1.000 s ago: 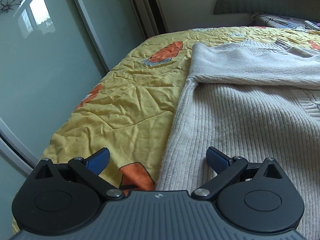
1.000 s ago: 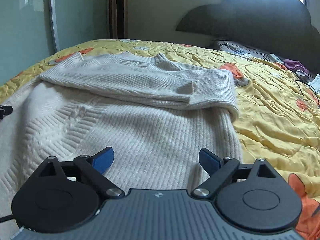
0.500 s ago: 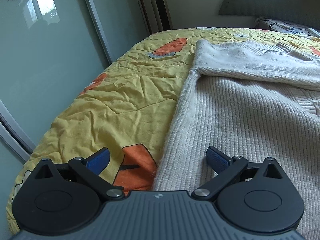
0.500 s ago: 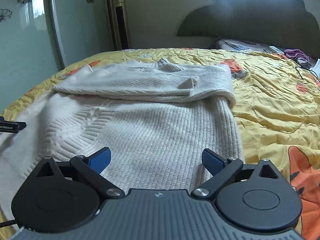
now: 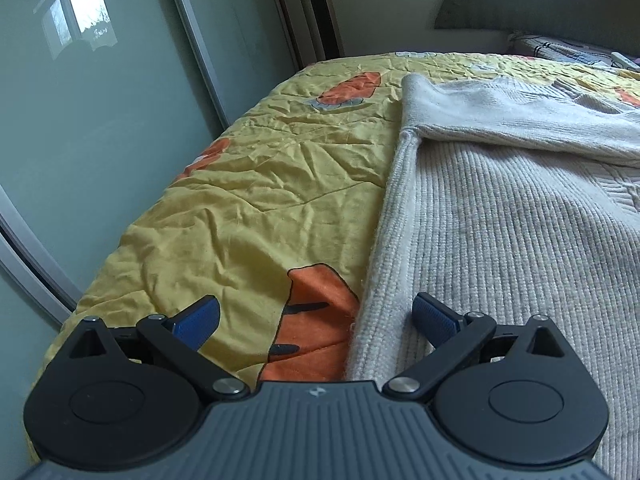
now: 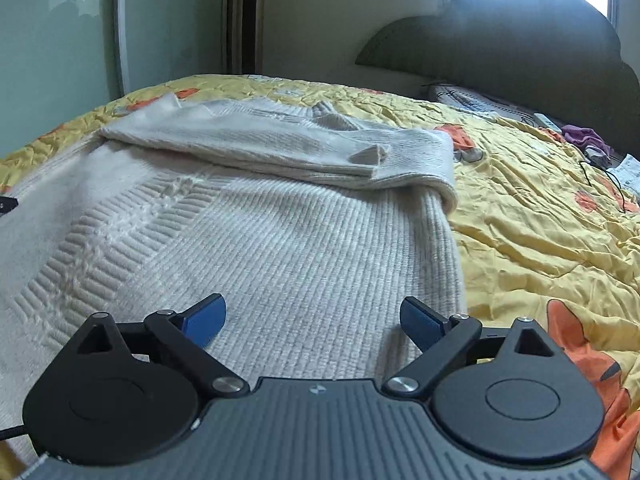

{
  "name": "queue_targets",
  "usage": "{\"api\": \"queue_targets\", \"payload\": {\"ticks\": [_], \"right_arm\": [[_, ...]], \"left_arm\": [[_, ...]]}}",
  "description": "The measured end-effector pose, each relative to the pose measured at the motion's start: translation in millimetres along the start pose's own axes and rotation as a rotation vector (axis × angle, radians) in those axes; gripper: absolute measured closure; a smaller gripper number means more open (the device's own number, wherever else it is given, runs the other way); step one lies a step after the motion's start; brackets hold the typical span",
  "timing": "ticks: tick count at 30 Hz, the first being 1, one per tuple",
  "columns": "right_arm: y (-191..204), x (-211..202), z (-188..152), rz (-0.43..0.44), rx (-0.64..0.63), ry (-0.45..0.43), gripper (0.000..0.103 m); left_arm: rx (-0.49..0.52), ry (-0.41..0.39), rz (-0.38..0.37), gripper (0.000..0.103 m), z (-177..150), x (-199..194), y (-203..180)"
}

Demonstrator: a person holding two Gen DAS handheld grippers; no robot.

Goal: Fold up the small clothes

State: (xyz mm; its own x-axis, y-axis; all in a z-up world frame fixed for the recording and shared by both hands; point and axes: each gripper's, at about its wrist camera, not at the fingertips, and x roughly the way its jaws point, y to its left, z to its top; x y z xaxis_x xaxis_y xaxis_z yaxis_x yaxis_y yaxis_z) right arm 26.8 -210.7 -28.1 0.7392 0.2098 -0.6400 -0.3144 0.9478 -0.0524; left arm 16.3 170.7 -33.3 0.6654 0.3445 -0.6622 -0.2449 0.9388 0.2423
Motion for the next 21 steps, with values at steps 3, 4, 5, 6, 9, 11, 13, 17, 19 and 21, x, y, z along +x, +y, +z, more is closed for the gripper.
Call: {"api": "queue_targets", "payload": {"ticks": [3, 4, 5, 6, 9, 11, 13, 17, 19, 21], "right_arm": [[6, -6, -3, -0.007, -0.039, 0.008, 0.006], [7, -7, -5, -0.009, -0.047, 0.016, 0.006], [6, -8, -7, -0.008, -0.05, 0.024, 0.005], [5, -10, -9, -0.004, -0.048, 0.032, 0.005], [1, -18, -15, 0.003, -0.028, 0.023, 0.005], [-3, -23, -17, 0.01, -0.008, 0.014, 0.005], [-5, -26, -21, 0.009, 0.0, 0.011, 0.005], [-4, -32, -27, 0.013, -0.001, 0.006, 0.004], [-4, -34, -29, 0.015, -0.001, 0.004, 0.004], [-5, -36, -31, 0.02, 0.013, 0.001, 0.003]], "left_arm": [[-0.013, 0.004, -0.016, 0.0, -1, -3, 4], [-0.023, 0.005, -0.021, 0.0, -2, -4, 6], [-0.031, 0.007, -0.027, 0.0, -4, -5, 7], [-0.037, 0.01, -0.033, 0.0, -5, -6, 8], [-0.043, 0.011, -0.041, 0.0, -8, -10, 9], [-0.043, 0.01, -0.041, 0.0, -10, -12, 9], [-0.042, 0.011, -0.039, 0.0, -11, -13, 8], [-0.032, 0.009, -0.037, 0.0, -13, -16, 5], [-0.021, 0.007, -0.035, 0.0, -15, -18, 4], [-0.01, 0.005, -0.035, 0.0, -17, -21, 4]]}}
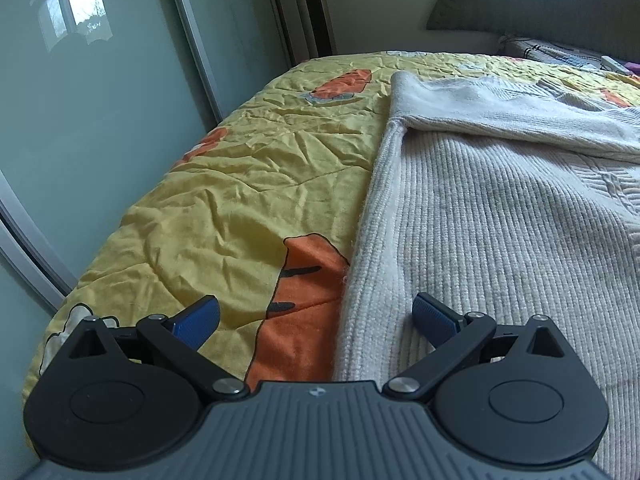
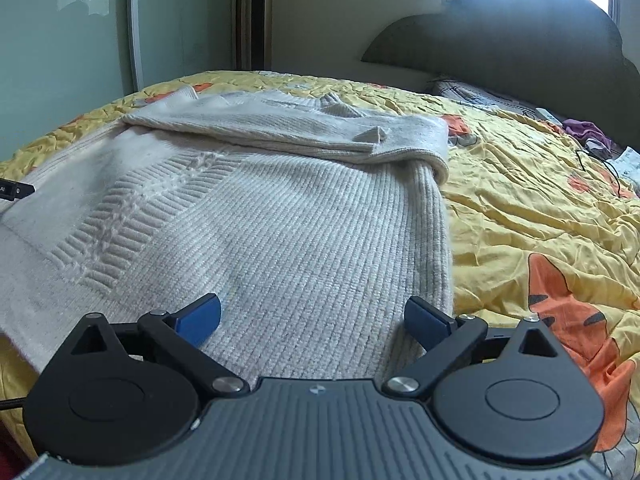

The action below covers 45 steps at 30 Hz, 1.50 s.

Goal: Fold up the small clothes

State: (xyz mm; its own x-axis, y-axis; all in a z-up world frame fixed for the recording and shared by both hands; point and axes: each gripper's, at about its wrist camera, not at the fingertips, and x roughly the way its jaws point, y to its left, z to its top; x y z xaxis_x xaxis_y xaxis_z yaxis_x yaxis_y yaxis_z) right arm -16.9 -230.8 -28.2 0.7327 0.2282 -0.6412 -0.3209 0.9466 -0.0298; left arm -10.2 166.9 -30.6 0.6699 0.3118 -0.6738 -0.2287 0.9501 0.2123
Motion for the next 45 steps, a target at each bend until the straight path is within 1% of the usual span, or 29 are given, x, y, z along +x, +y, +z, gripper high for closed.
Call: {"api": "queue_targets", "payload": {"ticks": [6, 16, 19, 22, 25, 30, 35, 37, 39, 41, 43, 45], "right_arm": [[-6, -7, -5, 0.029, 0.03, -0.029, 0.003], [-9, -13, -11, 0.065, 0.04, -0.033, 0.001], [-6, -11, -14, 0.078, -0.002, -0.018, 0.0], [-3, -10, -17, 0.084, -0.03, -0.015, 0.0], [-6, -8, -14, 0.097, -0.006, -0.002, 0.0], [-24, -16, -7, 0.15, 0.083, -0.014, 0.001], [-47, -29, -9, 0.179, 0.168, -0.034, 0.007], [-55, -33, -11, 0.171, 0.192, -0.018, 0.007], [-62, -36, -17, 0.173, 0.211, -0.001, 0.011], [-67, -37, -23, 0.194, 0.24, 0.015, 0.014], [-68, -36, -29, 0.218, 0.269, 0.037, 0.019], [-66, -36, -34, 0.241, 0.274, 0.047, 0.021]], "left_arm": [[0.034, -0.014, -0.003, 0.0, -8, -8, 0], [0.018, -0.027, -0.033, 0.0, -17, -13, 6], [0.0, -0.013, -0.074, 0.0, -20, -15, 14], [-0.027, 0.013, -0.141, 0.0, -25, -15, 25], [-0.063, 0.038, -0.209, 0.0, -28, -14, 36], [-0.026, 0.033, -0.317, 0.001, -30, -20, 35], [-0.025, 0.04, -0.375, 0.001, -30, -18, 27], [-0.032, 0.042, -0.397, 0.001, -31, -16, 26], [-0.035, 0.04, -0.411, 0.001, -31, -15, 25], [-0.036, 0.038, -0.419, 0.001, -31, -15, 25], [-0.033, 0.04, -0.428, 0.001, -31, -15, 25], [-0.024, 0.039, -0.434, 0.001, -31, -16, 24]]}}
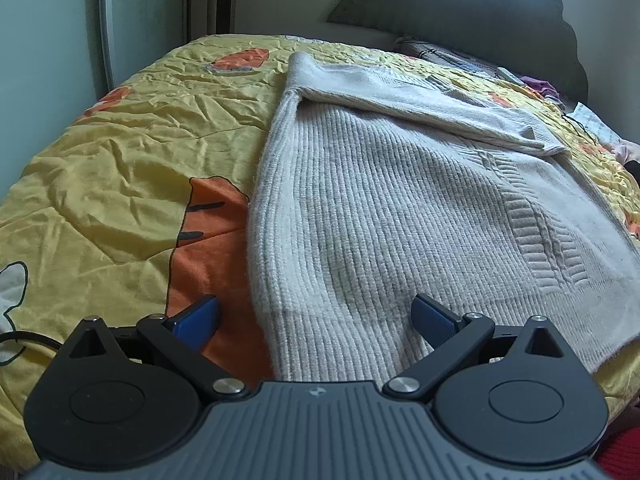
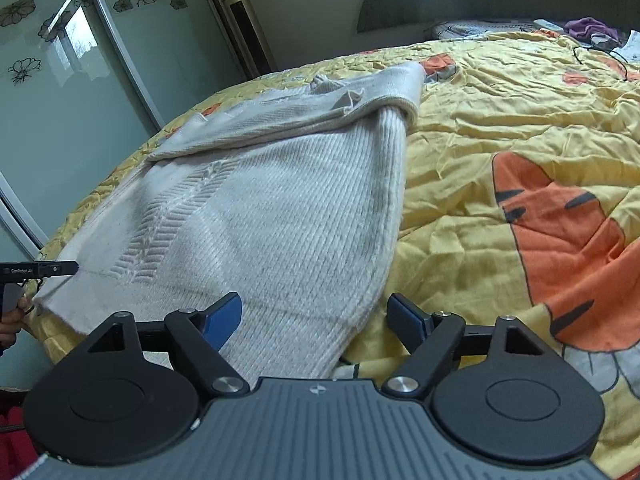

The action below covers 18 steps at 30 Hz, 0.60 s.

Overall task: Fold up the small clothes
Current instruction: 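Close the left tool on the cardigan side edge while the right tool grips beside it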

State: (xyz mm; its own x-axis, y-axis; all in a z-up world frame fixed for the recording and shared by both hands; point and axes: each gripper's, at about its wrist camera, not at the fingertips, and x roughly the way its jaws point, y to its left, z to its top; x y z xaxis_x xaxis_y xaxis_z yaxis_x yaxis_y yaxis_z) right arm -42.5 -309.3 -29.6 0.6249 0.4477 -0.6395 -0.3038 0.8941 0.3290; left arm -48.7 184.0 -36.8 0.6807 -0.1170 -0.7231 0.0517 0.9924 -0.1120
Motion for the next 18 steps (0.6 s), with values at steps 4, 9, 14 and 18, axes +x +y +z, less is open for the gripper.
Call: {"api": "queue_targets", "payload": {"ticks": [4, 9, 14, 18], "right_arm": [[5, -1, -4, 0.106, 0.038, 0.021, 0.025], [13, 12, -5, 0.272, 0.12, 0.034, 0.027], [27, 26, 0, 0.295, 0.101, 0.042, 0.039], [28, 28, 1, 0.231, 0.077, 0.059, 0.076]], "left_arm": [[0.025, -0.011, -0.012, 0.001, -2, 1, -4], [0.07, -0.004, -0.101, 0.001, 0, 4, -13], [0.087, -0.024, -0.075, 0.019, 1, 5, -17], [0.02, -0.016, -0.126, 0.068, 5, -1, -4]]}}
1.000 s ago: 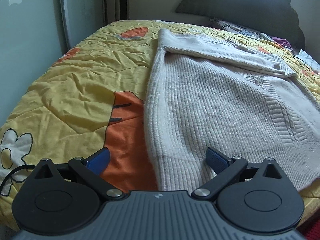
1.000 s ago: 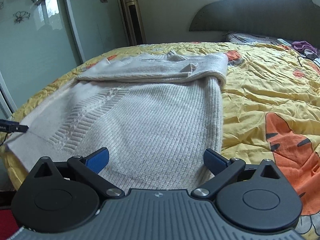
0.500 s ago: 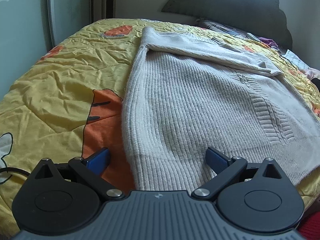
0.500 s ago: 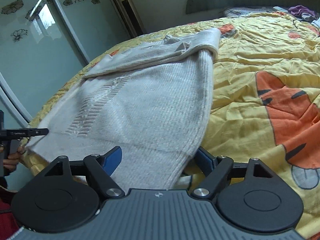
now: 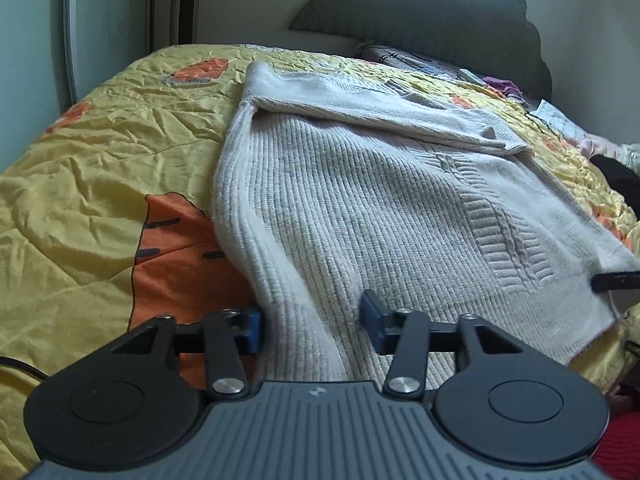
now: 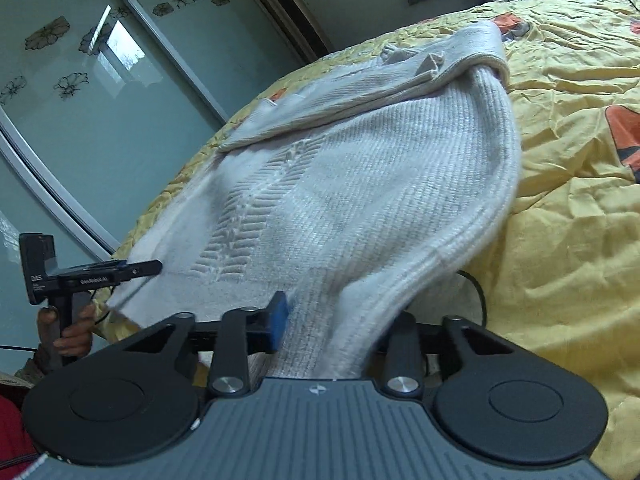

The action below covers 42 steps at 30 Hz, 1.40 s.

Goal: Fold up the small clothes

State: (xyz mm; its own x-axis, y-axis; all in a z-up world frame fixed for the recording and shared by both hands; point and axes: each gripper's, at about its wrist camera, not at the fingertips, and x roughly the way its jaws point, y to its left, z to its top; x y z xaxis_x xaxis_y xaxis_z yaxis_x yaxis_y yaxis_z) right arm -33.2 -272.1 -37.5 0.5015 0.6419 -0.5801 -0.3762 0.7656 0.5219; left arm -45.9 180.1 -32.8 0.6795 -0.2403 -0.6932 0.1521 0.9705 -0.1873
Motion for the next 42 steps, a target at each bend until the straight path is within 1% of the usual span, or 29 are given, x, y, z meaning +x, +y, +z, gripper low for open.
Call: {"api": "queue_targets", "payload": {"ticks": [3, 6, 10, 11, 15, 19, 24, 30, 34, 39, 42], "right_arm": [[-2, -4, -5, 0.008, -0.002, 0.005, 0.08], [-5, -9, -6, 0.016, 0.016, -0.007, 0.083], [-3, -15, 1, 0.046, 0.032, -0.052, 0.087], [-2, -18, 4, 0.049, 0.031, -0.067, 0.091], [8, -27, 18, 0.068, -0.001, -0.138, 0.091], [18, -27, 34, 0.061, -0.046, -0.174, 0.091], [28, -27, 56, 0.039, -0.11, -0.226, 0.091], [25, -22, 85, 0.03, -0.127, -0.283, 0.091], [19, -16, 103, -0.011, -0.113, -0.33, 0.091], [10, -8, 119, -0.047, -0.102, -0.395, 0.091], [6, -3, 125, -0.07, -0.09, -0.426, 0.091]], "left_arm": [[-0.047, 0.005, -0.038, 0.082, -1, -3, 7], [-0.053, -0.005, -0.029, 0.086, -1, -5, 2], [-0.049, -0.025, -0.024, 0.087, 6, -11, -7], [-0.055, -0.038, -0.032, 0.087, 9, -14, -9], [-0.094, -0.091, -0.067, 0.088, 23, -22, -11], [-0.119, -0.136, -0.077, 0.088, 38, -26, -17], [-0.137, -0.175, -0.065, 0.088, 58, -27, -23], [-0.192, -0.243, -0.058, 0.088, 83, -30, -16], [-0.229, -0.284, -0.063, 0.088, 98, -31, -7], [-0.237, -0.318, -0.062, 0.088, 116, -32, -5], [-0.21, -0.326, -0.036, 0.089, 125, -28, -11]]}}
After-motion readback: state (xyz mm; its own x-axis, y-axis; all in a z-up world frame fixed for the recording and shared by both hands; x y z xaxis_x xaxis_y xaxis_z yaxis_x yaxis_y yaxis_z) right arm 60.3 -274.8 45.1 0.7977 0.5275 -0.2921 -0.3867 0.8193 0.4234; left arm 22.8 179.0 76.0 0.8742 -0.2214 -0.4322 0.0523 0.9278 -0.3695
